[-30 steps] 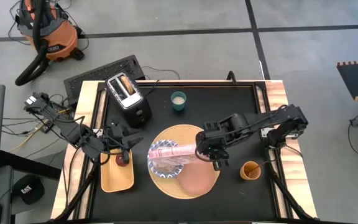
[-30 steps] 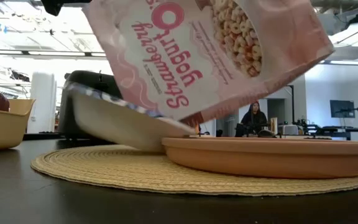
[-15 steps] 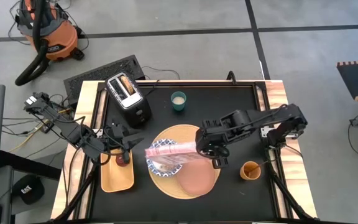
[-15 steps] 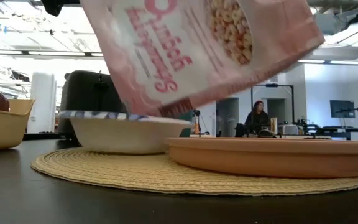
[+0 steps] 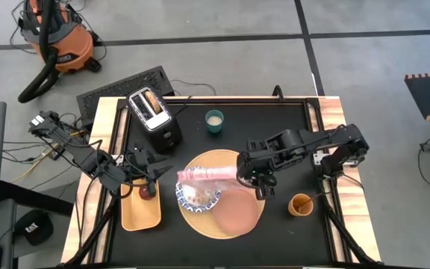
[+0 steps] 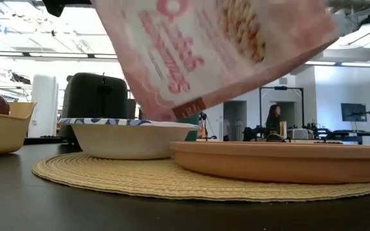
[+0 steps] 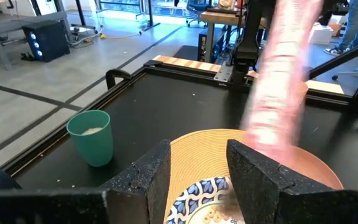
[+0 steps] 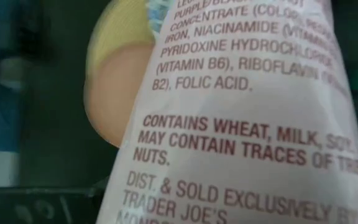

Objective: Arrange a breakfast setting
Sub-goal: Pour the cereal into the bowl

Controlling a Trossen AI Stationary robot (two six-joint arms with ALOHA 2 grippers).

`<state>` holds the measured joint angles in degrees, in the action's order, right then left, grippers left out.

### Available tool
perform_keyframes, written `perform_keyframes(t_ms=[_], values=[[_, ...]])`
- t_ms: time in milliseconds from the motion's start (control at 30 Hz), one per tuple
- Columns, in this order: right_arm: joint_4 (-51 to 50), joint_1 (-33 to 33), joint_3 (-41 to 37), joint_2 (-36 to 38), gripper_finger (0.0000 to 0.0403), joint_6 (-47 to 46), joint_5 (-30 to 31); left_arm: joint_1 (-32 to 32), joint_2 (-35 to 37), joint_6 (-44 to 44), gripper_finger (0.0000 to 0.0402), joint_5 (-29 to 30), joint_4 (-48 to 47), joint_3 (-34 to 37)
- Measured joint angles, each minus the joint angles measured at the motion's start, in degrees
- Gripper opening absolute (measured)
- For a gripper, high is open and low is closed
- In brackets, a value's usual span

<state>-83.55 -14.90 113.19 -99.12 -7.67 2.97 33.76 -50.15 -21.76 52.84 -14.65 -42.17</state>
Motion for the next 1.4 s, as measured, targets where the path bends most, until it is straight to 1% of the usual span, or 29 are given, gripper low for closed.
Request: perform_keyframes(t_ms=[67, 133, 167, 233, 333, 400, 467, 533, 600, 1067, 1133, 1233, 1300, 1367, 1400], values=[[0.0, -0.65, -0.01, 0.01, 0.0199, 1.37, -0.51, 0.0, 0.0, 0.0, 0.0141, 0.02, 0.0, 0.0], [-0.59, -1.02, 0.0, 0.0, 0.0199, 2.37, 1.7, 0.01, 0.0, 0.0, 0.0141, 0.02, 0.01, 0.01], [-0.46, -0.79, 0.0, -0.08, 0.0199, 1.46, 1.71, 0.0, 0.0, 0.01, 0.0141, 0.06, 0.02, 0.0], [0.21, -0.69, 0.02, -0.08, 0.0199, 1.02, -0.85, 0.0, 0.0, 0.02, 0.0141, 0.06, 0.01, 0.0], [-0.52, -0.73, -0.04, -0.12, 0.0199, 0.8, 1.65, 0.0, 0.0, 0.0, 0.0141, 0.06, 0.0, 0.0], [-0.94, -0.67, 0.0, -0.12, 0.0199, 1.9, 0.7, 0.0, 0.0, -0.01, 0.0141, 0.07, 0.02, 0.02], [-0.93, -0.56, -0.02, -0.12, 0.0199, 0.58, 1.27, 0.0, 0.0, -0.01, 0.0141, 0.08, 0.02, 0.02], [-0.63, -0.63, -0.02, -0.12, 0.0199, 1.36, -0.19, 0.0, 0.0, -0.02, 0.0141, 0.06, 0.0, 0.02], [-0.01, -1.01, -0.02, -0.1, 0.0199, 1.02, 0.73, 0.0, 0.0, -0.04, 0.0141, 0.08, 0.02, 0.02], [-0.96, -0.71, -0.02, -0.1, 0.0199, 1.52, 1.21, 0.0, 0.0, -0.08, 0.0141, 0.06, 0.02, 0.02], [-1.02, -0.6, -0.02, -0.1, 0.0199, 0.31, 2.04, 0.0, 0.0, -0.02, 0.0141, 0.06, 0.02, 0.02], [-1.09, -0.97, -0.02, -0.1, 0.0199, 1.31, 1.07, 0.02, 0.0, 0.0, 0.0141, 0.06, 0.02, 0.02], [-0.84, -0.81, -0.02, -0.1, 0.0199, 0.41, 2.35, 0.0, 0.0, 0.0, 0.0141, 0.06, 0.02, 0.02], [-0.89, -0.52, -0.02, -0.08, 0.0199, 1.0, 0.8, 0.0, 0.0, 0.02, 0.0141, 0.06, 0.02, 0.04], [-0.64, -0.66, -0.02, -0.08, 0.0199, 0.34, 1.05, 0.02, 0.0, 0.02, 0.0141, 0.06, 0.02, 0.04]])
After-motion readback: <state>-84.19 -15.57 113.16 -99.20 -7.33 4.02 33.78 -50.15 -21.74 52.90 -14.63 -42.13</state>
